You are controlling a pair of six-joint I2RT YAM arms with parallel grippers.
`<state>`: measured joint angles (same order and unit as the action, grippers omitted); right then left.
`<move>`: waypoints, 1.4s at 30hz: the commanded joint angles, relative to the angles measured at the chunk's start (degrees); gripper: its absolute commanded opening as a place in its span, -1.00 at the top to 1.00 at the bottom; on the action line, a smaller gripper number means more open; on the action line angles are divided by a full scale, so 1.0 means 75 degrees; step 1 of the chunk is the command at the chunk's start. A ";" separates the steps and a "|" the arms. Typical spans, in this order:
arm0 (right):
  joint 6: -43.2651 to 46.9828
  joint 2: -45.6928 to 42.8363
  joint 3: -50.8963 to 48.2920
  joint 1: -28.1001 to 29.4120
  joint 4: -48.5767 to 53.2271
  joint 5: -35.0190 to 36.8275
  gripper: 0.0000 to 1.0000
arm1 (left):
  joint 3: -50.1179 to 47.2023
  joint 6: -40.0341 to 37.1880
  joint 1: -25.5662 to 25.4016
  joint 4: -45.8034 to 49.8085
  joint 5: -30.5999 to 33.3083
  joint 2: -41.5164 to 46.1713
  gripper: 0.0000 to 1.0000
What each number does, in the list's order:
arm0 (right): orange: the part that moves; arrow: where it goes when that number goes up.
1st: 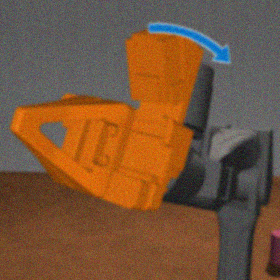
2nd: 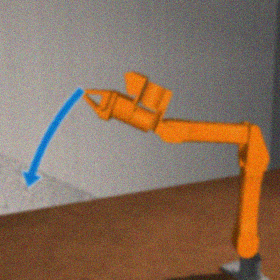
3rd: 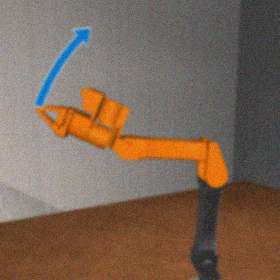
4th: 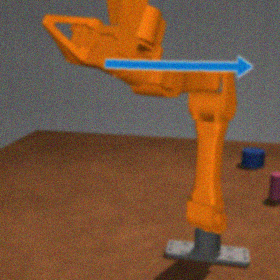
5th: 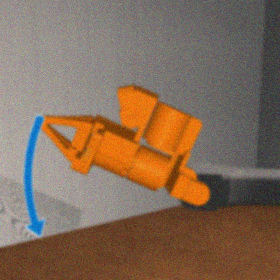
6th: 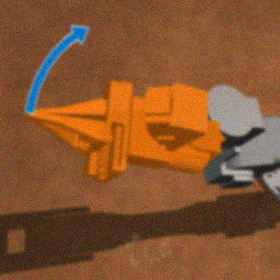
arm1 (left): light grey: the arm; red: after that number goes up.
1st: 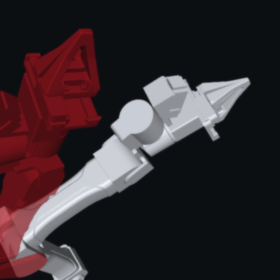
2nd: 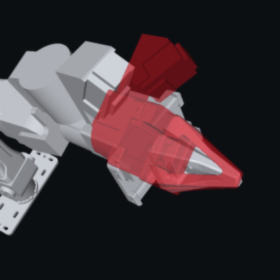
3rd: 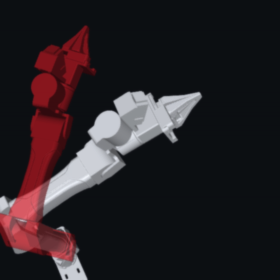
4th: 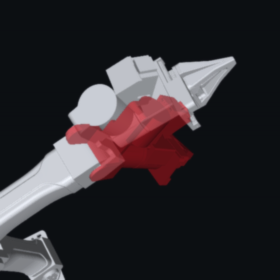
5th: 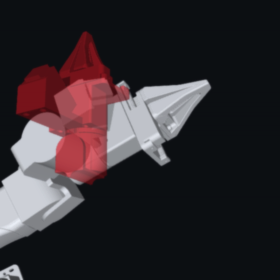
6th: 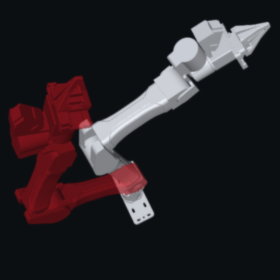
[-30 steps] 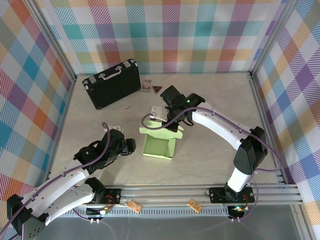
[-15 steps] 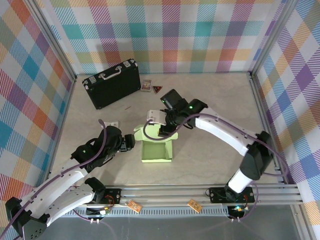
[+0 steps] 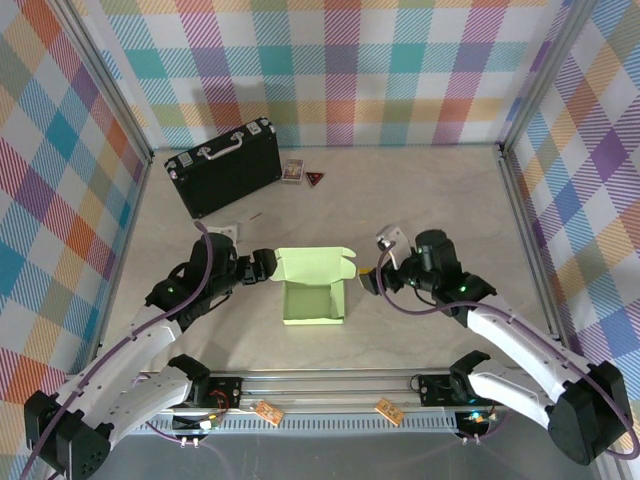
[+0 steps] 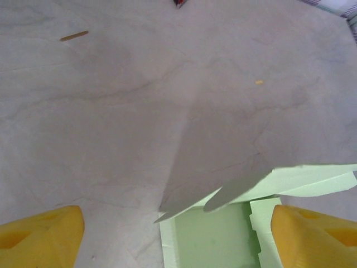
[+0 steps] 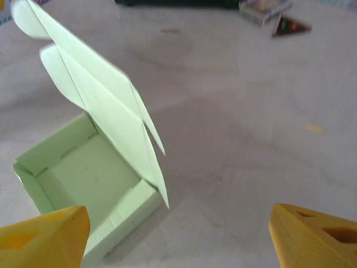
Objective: Fold the paper box
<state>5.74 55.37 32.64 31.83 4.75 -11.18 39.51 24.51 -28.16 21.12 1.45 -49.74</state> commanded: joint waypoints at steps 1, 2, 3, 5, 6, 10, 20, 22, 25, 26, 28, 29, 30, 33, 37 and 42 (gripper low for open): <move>-0.0664 0.0251 -0.0326 -0.0034 -0.2046 -0.0407 -0.57 | -0.0448 -0.0262 0.0192 -0.1332 -0.0647 -0.0045 -0.75; -0.0620 0.0479 -0.0348 -0.0049 -0.2271 -0.0563 -0.53 | -0.0572 -0.0248 0.0210 -0.1569 -0.0772 -0.0078 -0.75; -0.0574 0.0748 -0.0317 -0.0049 -0.2411 -0.0649 -0.49 | -0.0673 -0.0266 0.0204 -0.1793 -0.0931 -0.0138 -0.75; -0.0584 0.1167 -0.0286 -0.0049 -0.2713 -0.0654 -0.39 | -0.0756 -0.0311 0.0203 -0.1954 -0.1078 -0.0311 -0.75; -0.0654 0.1346 -0.0312 -0.0049 -0.2891 -0.0713 -0.38 | -0.0767 -0.0326 0.0210 -0.1934 -0.1084 -0.0416 -0.75; -0.0748 0.1801 -0.0263 -0.0048 -0.3124 -0.1363 -0.27 | -0.0880 -0.0393 0.0216 -0.2069 -0.1230 -0.0563 -0.73; -0.1075 0.2294 -0.0272 -0.0041 -0.3135 -0.1956 0.09 | -0.1184 -0.0037 0.0192 -0.2621 -0.2326 -0.0753 -0.51; -0.1127 0.2324 -0.0286 -0.0036 -0.3140 -0.2041 0.16 | -0.1253 0.0027 0.0181 -0.2631 -0.2441 -0.0717 -0.48; -0.1195 0.2331 -0.0298 -0.0029 -0.3134 -0.2158 0.31 | -0.1305 0.0060 0.0102 -0.2572 -0.2566 -0.0644 -0.44; -0.1216 0.2326 -0.0299 -0.0028 -0.3126 -0.2182 0.36 | -0.1307 0.0079 0.0060 -0.2502 -0.2590 -0.0604 -0.41; -0.1311 0.2323 -0.0286 -0.0026 -0.3130 -0.2221 0.43 | -0.1328 0.0127 -0.0004 -0.2446 -0.2586 -0.0508 -0.37; -0.1327 0.2333 -0.0276 -0.0011 -0.3130 -0.2260 0.48 | -0.1369 0.0167 -0.0038 -0.2485 -0.2604 -0.0442 -0.37; -0.1370 0.2337 -0.0270 0.0008 -0.3163 -0.2299 0.52 | -0.1399 0.0206 -0.0059 -0.2528 -0.2650 -0.0401 -0.36; -0.1428 0.2379 -0.0243 0.0078 -0.3170 -0.2285 0.58 | -0.1392 0.0337 -0.0127 -0.2593 -0.2884 -0.0399 -0.32; -0.1555 0.2488 -0.0219 0.0213 -0.3315 -0.2117 0.69 | -0.1353 0.0465 -0.0368 -0.2695 -0.2971 -0.0427 -0.30; -0.1670 0.2615 -0.0212 0.0471 -0.3543 -0.1566 0.85 | -0.1362 0.0686 -0.0694 -0.2973 -0.2974 -0.0592 -0.29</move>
<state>-5.58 74.35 29.85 34.33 -18.15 -24.45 29.65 27.90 -31.88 1.85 -19.00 -53.63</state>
